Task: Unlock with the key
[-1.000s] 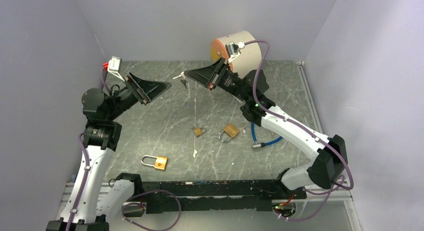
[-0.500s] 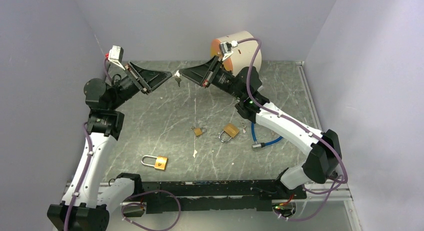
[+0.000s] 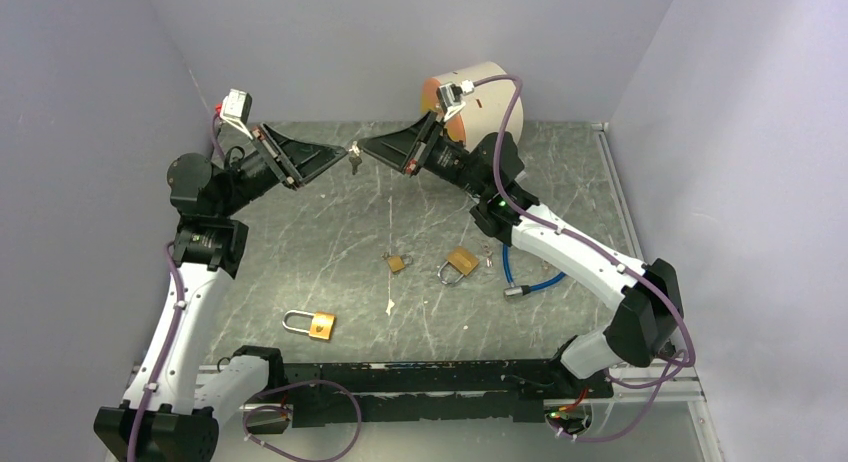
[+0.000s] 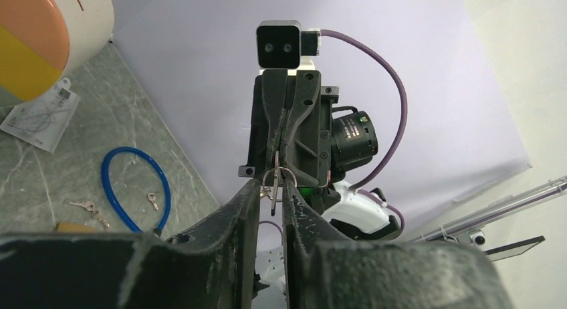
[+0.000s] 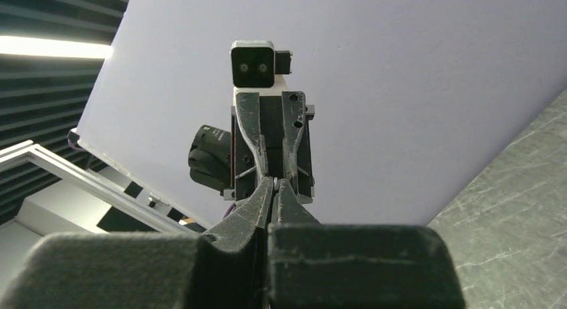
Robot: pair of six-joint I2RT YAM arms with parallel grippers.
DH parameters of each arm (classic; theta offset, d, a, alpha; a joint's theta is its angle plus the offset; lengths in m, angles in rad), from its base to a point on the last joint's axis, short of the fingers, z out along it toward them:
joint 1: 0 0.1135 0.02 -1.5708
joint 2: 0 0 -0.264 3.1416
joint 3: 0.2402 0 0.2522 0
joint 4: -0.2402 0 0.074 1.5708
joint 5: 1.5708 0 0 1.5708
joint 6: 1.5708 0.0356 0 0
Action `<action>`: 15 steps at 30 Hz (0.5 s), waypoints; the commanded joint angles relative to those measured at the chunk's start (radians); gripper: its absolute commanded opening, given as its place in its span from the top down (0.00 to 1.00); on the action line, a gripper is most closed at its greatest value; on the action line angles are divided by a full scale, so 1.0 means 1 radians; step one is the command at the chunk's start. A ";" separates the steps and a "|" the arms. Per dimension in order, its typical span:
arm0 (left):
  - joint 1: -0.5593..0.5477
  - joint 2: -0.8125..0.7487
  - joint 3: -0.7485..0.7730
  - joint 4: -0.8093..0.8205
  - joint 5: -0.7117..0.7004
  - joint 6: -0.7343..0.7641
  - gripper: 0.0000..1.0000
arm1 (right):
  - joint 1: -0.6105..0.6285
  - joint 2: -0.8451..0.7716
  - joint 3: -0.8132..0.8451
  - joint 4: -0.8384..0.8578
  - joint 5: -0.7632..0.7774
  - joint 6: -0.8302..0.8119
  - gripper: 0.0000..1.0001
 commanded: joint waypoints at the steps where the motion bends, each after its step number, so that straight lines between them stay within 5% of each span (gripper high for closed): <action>1: -0.001 -0.007 0.037 0.021 0.044 0.006 0.77 | 0.004 0.004 0.044 0.035 -0.015 0.016 1.00; 4: -0.001 -0.006 0.022 0.042 0.049 -0.004 0.97 | 0.004 0.008 0.044 0.033 -0.020 0.018 1.00; 8: -0.001 -0.033 0.003 0.057 0.027 0.025 0.97 | 0.004 0.003 0.027 0.023 -0.040 0.011 1.00; 9: -0.001 -0.040 0.014 0.031 0.026 0.056 0.97 | 0.001 -0.004 0.016 0.014 -0.051 0.007 0.94; 12: -0.002 -0.050 0.099 -0.159 0.050 0.245 0.98 | -0.025 -0.033 -0.003 -0.041 -0.086 -0.060 0.48; 15: -0.001 -0.039 0.195 -0.430 0.129 0.474 0.97 | -0.040 -0.062 0.036 -0.133 -0.162 -0.210 0.26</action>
